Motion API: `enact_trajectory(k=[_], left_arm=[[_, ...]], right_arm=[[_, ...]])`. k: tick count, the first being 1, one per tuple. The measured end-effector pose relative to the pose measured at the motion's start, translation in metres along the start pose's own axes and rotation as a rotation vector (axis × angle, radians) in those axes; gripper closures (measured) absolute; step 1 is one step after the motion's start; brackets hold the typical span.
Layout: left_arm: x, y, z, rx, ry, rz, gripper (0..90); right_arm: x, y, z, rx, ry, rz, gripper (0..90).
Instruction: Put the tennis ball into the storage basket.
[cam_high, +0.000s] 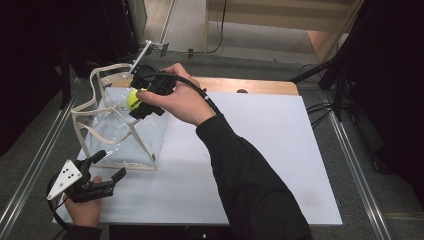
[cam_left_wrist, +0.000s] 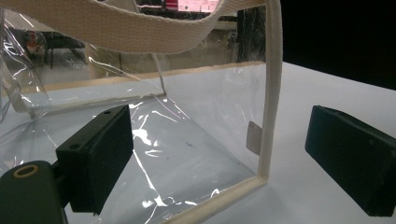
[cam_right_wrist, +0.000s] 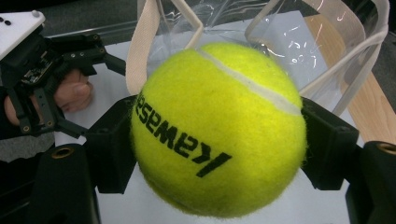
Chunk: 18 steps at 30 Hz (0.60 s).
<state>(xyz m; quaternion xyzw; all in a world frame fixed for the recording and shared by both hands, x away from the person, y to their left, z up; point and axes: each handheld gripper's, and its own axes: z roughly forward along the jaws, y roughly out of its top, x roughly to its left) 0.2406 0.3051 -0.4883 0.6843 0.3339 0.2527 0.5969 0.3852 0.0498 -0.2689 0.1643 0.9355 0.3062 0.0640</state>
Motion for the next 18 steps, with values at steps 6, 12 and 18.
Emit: enact_trajectory(k=[6,12,18], left_arm=[[0.0,0.0,0.0,-0.001,-0.002,0.001,8.3],[0.0,0.0,0.0,-0.002,-0.003,0.002,8.4],[0.0,0.0,0.0,0.0,-0.005,0.005,8.3]], right_arm=[[-0.002,0.009,0.006,0.001,0.002,0.011,23.1],[-0.005,0.017,0.015,0.001,0.003,0.013,23.0],[-0.006,0.022,0.024,0.01,0.0,0.013,23.0]])
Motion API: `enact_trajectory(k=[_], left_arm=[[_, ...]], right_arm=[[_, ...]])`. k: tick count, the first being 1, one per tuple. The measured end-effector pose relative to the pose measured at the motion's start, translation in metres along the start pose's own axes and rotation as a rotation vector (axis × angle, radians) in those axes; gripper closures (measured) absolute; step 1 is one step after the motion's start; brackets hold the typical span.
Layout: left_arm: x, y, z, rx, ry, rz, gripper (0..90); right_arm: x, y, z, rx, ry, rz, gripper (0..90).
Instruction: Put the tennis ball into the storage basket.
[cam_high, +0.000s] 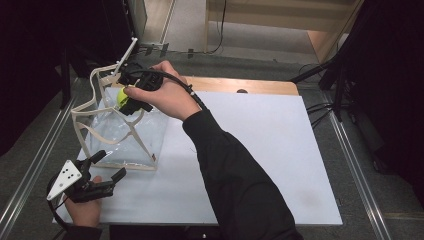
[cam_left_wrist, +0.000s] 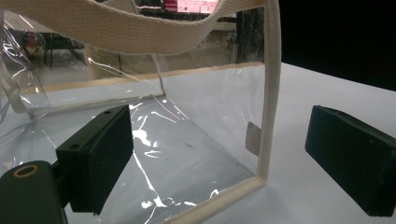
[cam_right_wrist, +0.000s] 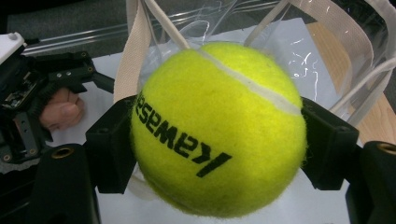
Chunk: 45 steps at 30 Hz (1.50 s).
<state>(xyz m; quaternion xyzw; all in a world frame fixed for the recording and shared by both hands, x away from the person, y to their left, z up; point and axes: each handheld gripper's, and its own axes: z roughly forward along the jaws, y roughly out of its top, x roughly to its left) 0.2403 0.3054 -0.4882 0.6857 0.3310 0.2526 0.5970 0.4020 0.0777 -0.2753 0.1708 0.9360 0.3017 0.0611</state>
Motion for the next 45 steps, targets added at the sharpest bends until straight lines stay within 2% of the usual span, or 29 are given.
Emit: enact_trajectory(k=[8,10,11,13,14,16,19,21,27,37,40,45], left_arm=[[0.0,0.0,0.0,-0.003,-0.001,-0.003,8.3],[0.0,0.0,0.0,-0.004,-0.001,-0.004,8.3],[0.0,0.0,0.0,-0.004,-0.001,-0.005,8.3],[0.0,0.0,0.0,-0.005,-0.001,-0.004,8.3],[0.0,0.0,0.0,-0.005,-0.001,-0.004,8.3],[0.0,0.0,0.0,-0.003,-0.001,-0.005,8.3],[0.0,0.0,0.0,-0.002,-0.002,-0.004,8.3],[0.0,0.0,0.0,-0.001,-0.001,-0.003,8.3],[-0.001,0.0,0.001,-0.004,0.0,-0.007,8.3],[0.0,0.0,0.001,-0.004,0.001,-0.007,8.4],[0.0,0.0,0.001,-0.003,0.001,-0.006,8.3],[0.0,0.0,0.001,-0.002,0.002,-0.006,8.3]], right_arm=[[-0.003,0.001,0.008,0.006,-0.005,-0.001,23.0],[-0.002,0.0,0.007,0.002,-0.02,-0.002,21.9],[-0.001,0.0,0.006,-0.006,-0.036,0.005,18.6],[-0.001,-0.001,0.002,-0.031,-0.036,0.019,10.7],[0.0,-0.002,-0.001,-0.044,-0.035,0.036,10.7],[0.0,-0.003,-0.006,-0.06,-0.044,0.04,8.4],[0.002,-0.007,-0.01,-0.054,-0.056,0.039,7.2],[0.003,-0.011,-0.011,-0.051,-0.054,0.04,1.7],[0.002,-0.028,-0.013,-0.056,-0.064,0.056,1.6],[0.003,-0.057,-0.013,-0.056,-0.076,0.045,1.6],[0.005,-0.065,-0.013,-0.053,-0.082,0.057,1.6],[0.009,-0.077,-0.011,-0.025,-0.097,0.023,1.5]])
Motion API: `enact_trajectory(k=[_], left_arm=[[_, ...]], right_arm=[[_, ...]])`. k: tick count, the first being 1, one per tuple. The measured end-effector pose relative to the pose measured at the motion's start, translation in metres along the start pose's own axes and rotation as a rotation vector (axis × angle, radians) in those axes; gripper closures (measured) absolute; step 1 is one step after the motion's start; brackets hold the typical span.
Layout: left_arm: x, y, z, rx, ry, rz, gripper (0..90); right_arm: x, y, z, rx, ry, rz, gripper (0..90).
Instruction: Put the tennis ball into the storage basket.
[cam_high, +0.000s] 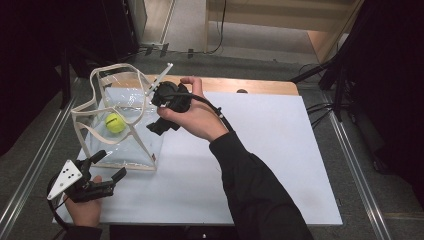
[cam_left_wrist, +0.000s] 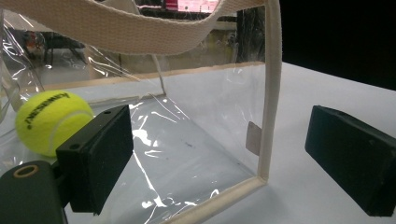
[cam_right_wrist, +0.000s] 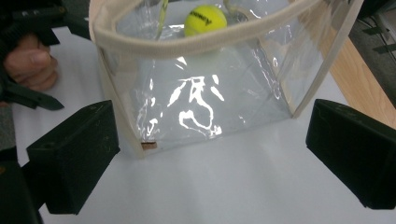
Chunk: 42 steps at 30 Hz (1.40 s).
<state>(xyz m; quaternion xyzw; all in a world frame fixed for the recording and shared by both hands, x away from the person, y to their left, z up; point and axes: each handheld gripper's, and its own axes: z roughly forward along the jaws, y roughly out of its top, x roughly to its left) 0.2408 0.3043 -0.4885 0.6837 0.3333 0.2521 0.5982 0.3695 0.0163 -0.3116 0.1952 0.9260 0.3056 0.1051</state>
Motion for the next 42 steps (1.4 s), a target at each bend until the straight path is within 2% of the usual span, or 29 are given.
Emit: enact_trajectory(k=[5,7,9,23,31,40,42], left_arm=[[0.0,0.0,0.0,0.001,0.0,0.0,8.3],[0.0,0.0,0.0,0.0,0.0,0.0,8.3],[0.0,0.0,0.0,0.001,0.0,0.001,8.3],[-0.001,0.0,0.0,0.002,0.0,0.001,8.4],[-0.001,0.0,0.0,0.006,0.001,0.003,8.3],[-0.001,0.0,0.0,0.01,0.003,0.006,8.3],[-0.001,0.0,0.0,0.01,0.002,0.007,8.3]], right_arm=[[0.003,-0.013,0.002,-0.005,-0.001,0.001,1.5],[0.003,-0.018,0.003,-0.009,-0.016,-0.001,1.5],[0.003,-0.023,0.005,-0.009,-0.004,0.008,1.4],[0.005,-0.055,0.009,-0.022,-0.017,0.021,0.0],[0.005,-0.073,0.007,-0.038,-0.025,0.054,0.0],[0.004,-0.096,0.004,-0.067,-0.036,0.05,0.0],[0.005,-0.101,0.003,-0.071,-0.04,0.069,0.0]])
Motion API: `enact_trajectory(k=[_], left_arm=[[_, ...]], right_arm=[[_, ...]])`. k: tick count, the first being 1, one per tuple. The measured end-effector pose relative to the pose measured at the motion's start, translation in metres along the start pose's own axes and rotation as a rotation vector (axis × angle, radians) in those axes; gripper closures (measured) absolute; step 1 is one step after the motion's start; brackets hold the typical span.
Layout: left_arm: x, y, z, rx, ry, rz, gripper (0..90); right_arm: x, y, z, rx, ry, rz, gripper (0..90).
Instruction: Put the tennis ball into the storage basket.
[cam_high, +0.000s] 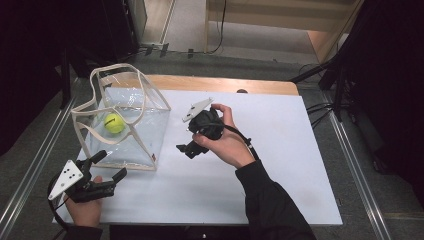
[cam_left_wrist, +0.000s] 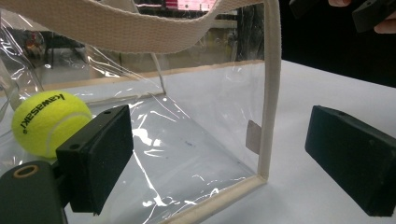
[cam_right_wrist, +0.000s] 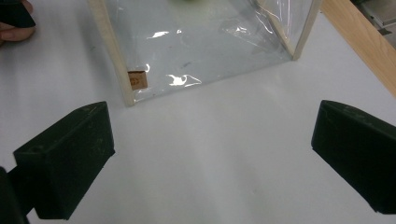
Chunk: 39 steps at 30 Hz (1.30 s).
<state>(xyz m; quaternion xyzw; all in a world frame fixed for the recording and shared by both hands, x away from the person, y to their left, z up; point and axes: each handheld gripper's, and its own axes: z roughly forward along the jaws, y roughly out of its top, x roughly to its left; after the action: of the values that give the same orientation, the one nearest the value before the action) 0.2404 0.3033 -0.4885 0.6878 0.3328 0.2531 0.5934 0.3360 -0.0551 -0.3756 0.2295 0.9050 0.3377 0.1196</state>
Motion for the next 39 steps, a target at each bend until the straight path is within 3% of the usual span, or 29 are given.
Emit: enact_trajectory(k=[39], left_arm=[[-0.001,0.0,0.0,0.006,0.001,0.007,8.3]], right_arm=[[-0.02,-0.116,-0.022,-0.07,-0.083,0.12,0.0]])
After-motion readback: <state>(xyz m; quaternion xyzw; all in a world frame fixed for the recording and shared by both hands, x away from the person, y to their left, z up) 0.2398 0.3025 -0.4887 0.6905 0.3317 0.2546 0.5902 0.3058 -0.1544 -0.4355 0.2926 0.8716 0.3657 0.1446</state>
